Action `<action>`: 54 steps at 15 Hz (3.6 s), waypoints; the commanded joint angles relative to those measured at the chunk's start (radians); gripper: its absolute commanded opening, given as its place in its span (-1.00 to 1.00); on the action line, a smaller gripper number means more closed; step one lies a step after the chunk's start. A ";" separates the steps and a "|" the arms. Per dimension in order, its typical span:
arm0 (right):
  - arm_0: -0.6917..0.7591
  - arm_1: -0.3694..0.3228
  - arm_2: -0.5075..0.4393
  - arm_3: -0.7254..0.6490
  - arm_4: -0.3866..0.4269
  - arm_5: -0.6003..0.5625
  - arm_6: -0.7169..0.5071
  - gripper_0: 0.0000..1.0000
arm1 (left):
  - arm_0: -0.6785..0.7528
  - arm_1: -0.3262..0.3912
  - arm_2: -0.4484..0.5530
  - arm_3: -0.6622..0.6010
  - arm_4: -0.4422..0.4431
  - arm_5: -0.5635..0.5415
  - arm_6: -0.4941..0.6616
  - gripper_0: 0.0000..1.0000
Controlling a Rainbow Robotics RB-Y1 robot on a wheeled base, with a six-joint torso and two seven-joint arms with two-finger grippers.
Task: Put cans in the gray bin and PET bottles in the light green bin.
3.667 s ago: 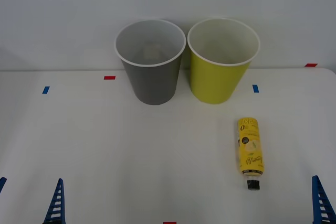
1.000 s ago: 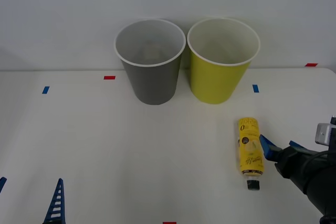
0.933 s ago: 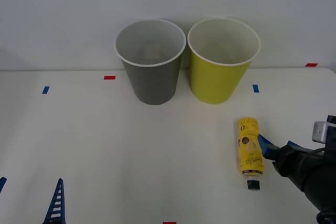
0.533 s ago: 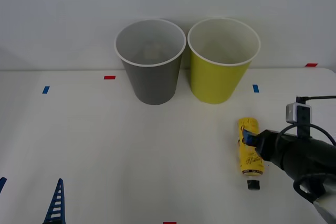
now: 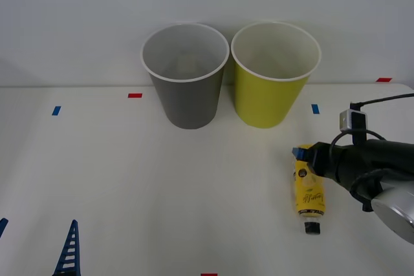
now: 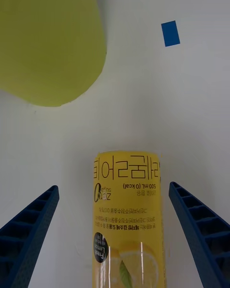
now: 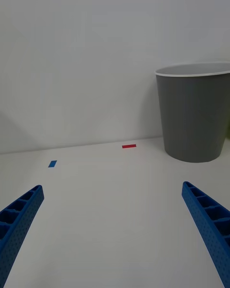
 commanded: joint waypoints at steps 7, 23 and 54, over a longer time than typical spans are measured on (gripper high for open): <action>-0.097 0.007 0.002 0.122 -0.140 0.088 0.029 0.56 | 0.000 0.000 0.000 0.000 0.000 0.000 0.000 1.00; -0.172 0.024 0.103 0.265 -0.131 0.088 0.024 0.49 | 0.000 0.000 0.000 0.000 0.000 0.000 0.000 1.00; 0.179 0.314 -0.194 -0.403 0.280 -0.048 0.230 -1.00 | 0.000 0.000 0.000 0.000 0.000 0.000 0.000 1.00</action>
